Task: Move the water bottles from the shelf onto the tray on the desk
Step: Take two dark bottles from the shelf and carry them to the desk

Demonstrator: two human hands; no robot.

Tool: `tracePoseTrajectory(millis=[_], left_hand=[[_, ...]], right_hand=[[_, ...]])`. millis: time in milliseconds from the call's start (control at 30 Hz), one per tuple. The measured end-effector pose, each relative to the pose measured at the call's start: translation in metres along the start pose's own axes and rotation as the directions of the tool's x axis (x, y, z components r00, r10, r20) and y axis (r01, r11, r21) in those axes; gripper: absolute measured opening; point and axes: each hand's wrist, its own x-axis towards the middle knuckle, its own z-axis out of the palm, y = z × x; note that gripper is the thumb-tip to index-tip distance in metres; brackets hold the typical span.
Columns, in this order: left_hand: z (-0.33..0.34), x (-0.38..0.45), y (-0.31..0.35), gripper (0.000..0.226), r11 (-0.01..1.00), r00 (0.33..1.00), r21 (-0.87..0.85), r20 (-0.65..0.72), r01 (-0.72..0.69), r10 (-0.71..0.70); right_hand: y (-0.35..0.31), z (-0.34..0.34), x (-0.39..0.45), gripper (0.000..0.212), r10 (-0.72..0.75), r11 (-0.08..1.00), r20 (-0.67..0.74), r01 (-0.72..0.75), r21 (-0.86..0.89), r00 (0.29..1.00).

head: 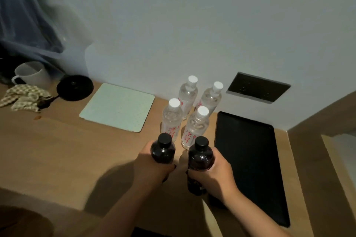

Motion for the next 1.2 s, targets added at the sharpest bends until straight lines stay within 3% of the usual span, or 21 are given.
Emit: tracePoseTrajectory(millis=[200,267,400,600,900,1067,1200], left_hand=[[-0.019,0.041,-0.005,0.056,0.988,0.958,0.099,0.271,-0.123,0.092],[-0.024,0.053,-0.005,0.052,0.952,0.909,0.145,0.365,-0.269,0.201],[-0.023,0.076,-0.013,0.051,0.846,0.841,0.211,0.367,-0.490,0.396],[-0.016,0.090,-0.031,0.052,0.850,0.812,0.092,0.364,-0.518,0.455],[-0.033,0.083,-0.023,0.071,0.875,0.781,0.056,0.480,-0.482,0.400],[-0.049,0.067,0.016,0.079,0.884,0.748,0.064,0.563,-0.463,0.351],[-0.052,0.040,0.040,0.071,0.771,0.660,0.066,0.567,-0.633,0.493]], right_hand=[[0.002,0.040,0.020,0.054,0.072,0.997,-0.203,-0.063,0.050,0.977],[0.004,0.053,0.026,0.054,0.125,0.989,-0.284,-0.096,0.113,0.950],[0.000,0.075,0.031,0.055,0.206,0.965,-0.397,-0.120,0.231,0.894],[-0.006,0.089,0.022,0.054,0.254,0.950,-0.457,-0.131,0.283,0.852],[-0.011,0.080,0.015,0.061,0.318,0.941,-0.371,-0.242,0.237,0.872],[-0.016,0.072,0.000,0.083,0.333,0.943,-0.421,-0.293,0.158,0.844],[-0.021,0.056,-0.027,0.078,0.274,0.961,-0.491,-0.253,0.110,0.827]])
